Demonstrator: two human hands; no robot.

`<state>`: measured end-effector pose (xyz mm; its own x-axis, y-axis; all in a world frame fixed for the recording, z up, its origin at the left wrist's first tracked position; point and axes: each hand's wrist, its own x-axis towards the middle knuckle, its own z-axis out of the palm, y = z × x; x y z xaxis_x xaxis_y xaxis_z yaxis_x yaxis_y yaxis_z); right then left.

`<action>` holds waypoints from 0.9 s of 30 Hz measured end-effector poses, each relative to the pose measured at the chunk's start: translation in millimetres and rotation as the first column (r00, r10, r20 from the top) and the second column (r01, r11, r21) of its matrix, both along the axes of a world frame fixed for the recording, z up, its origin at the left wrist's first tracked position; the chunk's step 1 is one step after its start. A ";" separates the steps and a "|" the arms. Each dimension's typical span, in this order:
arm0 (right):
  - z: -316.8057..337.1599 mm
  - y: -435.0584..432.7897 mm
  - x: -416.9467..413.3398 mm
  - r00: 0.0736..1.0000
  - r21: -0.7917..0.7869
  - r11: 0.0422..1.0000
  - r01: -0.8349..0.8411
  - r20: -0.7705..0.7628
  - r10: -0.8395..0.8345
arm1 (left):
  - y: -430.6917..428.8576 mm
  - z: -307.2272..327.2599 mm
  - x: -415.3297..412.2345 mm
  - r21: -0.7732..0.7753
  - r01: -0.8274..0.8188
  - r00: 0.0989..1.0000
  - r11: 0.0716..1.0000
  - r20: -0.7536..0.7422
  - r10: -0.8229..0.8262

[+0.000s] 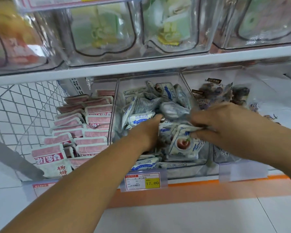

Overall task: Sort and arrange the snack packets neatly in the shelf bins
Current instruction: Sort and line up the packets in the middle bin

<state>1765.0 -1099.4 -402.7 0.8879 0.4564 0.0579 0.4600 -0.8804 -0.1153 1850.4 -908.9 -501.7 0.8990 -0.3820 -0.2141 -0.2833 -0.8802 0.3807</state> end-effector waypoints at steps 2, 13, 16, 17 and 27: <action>2.4 2.0 -3.2 0.999 -0.071 0.997 -0.001 -0.035 -0.002 | 1.1 0.8 3.3 -0.019 -0.033 0.999 0.999 0.027 0.034; 5.0 1.7 -11.3 0.989 -0.075 0.997 -0.013 -0.151 0.002 | -0.4 7.0 5.7 0.002 -0.083 0.996 0.997 0.011 0.083; 5.4 1.9 -12.5 0.988 -0.084 0.996 -0.017 -0.155 0.004 | -4.0 3.7 5.3 0.057 -0.071 0.995 0.996 0.075 0.067; 5.4 2.1 -12.5 0.987 -0.086 0.996 -0.022 -0.159 0.008 | -5.1 2.2 5.5 0.061 -0.072 0.994 0.996 0.092 0.066; 5.8 2.6 -11.6 0.981 -0.078 0.997 -0.023 -0.194 0.008 | -2.0 7.5 8.1 -0.270 -0.223 0.971 0.937 0.024 0.238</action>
<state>1753.4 -1096.8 -397.0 0.8714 0.4665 -0.1515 0.4495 -0.8832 -0.1339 1858.5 -910.9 -494.2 0.9767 -0.1988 -0.0813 -0.1120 -0.7942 0.5972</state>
